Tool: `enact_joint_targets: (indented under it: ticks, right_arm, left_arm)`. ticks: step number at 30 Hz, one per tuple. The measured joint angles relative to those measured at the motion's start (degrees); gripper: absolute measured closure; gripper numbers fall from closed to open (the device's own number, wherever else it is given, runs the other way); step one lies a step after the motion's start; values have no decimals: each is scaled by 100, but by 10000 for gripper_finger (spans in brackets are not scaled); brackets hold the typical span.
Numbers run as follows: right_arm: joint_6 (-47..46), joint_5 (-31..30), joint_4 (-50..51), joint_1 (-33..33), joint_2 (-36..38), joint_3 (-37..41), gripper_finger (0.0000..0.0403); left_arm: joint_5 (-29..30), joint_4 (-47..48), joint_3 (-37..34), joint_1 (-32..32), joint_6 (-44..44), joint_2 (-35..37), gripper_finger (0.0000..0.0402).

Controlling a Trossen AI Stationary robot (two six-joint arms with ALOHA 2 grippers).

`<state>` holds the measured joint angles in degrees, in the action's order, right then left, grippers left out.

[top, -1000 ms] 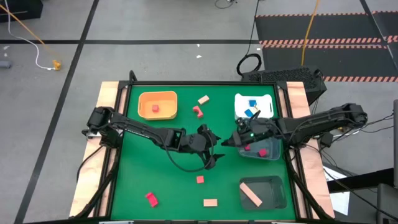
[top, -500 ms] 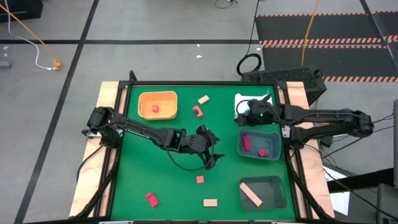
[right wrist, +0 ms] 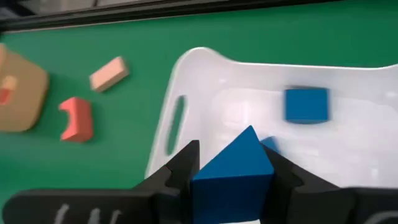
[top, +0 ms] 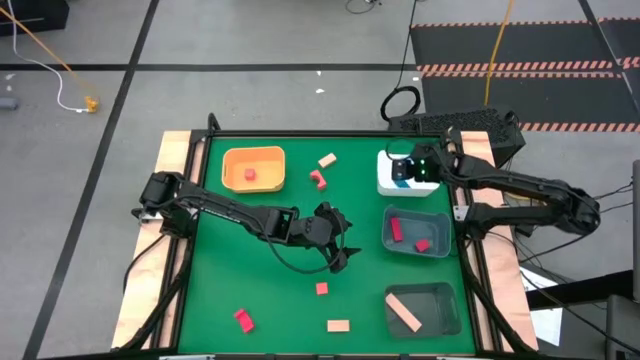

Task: Sort & place blocks by color
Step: Put the blue block into the white bin, then put the top orange block into the yellow bin

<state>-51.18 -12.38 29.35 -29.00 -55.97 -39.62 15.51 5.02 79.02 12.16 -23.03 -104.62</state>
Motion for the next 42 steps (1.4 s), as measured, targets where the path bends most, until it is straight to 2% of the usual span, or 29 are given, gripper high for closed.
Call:
enact_joint_targets:
  ticks: [7, 16, 25, 30, 33, 37, 42]
  right_arm:
    - [470, 8, 11, -389, -52, 0, 284]
    - [859, 45, -40, -552, -52, 0, 217]
    - [1312, 63, -148, -554, -52, 0, 144]
    - [1420, 377, -83, -553, -52, 0, 118]
    - [1515, 251, 222, -552, -52, 0, 107]
    - [1786, -263, 689, -552, -52, 0, 104]
    - [1941, -262, 671, -552, -52, 0, 109]
  left_arm:
    - [0, -1, 0, -48, 13, 0, 36]
    - [1, -2, 0, -377, -126, 0, 36]
    - [-73, 34, 1, -1252, -35, 1, 36]
    - [-94, 619, 4, -1832, -524, 2, 36]
    - [-94, 1084, 4, -2137, -975, 2, 37]
    - [-291, 1378, 4, -2449, -1215, 2, 37]
    - [-455, 1370, 4, -2706, -1636, 2, 37]
